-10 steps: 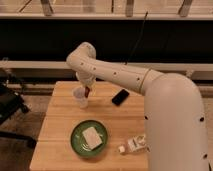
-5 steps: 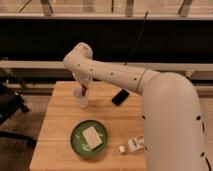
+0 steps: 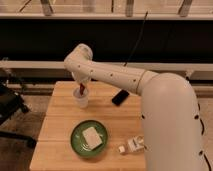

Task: Place the pepper in the ceramic cup

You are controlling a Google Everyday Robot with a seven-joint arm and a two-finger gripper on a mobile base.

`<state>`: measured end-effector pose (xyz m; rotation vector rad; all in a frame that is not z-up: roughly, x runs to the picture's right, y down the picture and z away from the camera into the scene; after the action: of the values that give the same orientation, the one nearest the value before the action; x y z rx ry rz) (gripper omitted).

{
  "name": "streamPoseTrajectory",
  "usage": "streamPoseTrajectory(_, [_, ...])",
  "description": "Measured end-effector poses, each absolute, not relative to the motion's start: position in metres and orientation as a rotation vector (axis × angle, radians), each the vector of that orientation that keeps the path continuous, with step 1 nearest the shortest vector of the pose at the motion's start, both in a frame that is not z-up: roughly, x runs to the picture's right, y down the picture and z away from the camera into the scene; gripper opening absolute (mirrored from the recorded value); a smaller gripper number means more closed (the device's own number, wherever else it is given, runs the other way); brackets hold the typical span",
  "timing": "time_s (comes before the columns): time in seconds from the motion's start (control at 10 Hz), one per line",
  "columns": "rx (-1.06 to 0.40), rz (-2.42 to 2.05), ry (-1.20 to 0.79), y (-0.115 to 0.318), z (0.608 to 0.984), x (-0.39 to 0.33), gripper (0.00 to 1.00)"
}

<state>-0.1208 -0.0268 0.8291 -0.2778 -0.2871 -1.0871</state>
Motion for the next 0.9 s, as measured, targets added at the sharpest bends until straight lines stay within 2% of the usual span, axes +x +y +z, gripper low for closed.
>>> streamPoseTrajectory(0.1, [-0.269,-1.095,-0.291,-0.0265,0.8311,-0.1227,0.06])
streamPoseTrajectory(0.2, [-0.26,-1.101,-0.294,-0.0261,0.8327,-0.1244,0.13])
streamPoseTrajectory(0.6, [-0.24,-1.106,-0.301,-0.026,0.8371,-0.1207,0.55])
streamPoseTrajectory(0.8, [-0.234,-1.105,-0.309,-0.024,0.8367,-0.1193,0.73])
streamPoseTrajectory(0.9, [-0.23,-1.104,-0.311,-0.0235,0.8359,-0.1181,0.76])
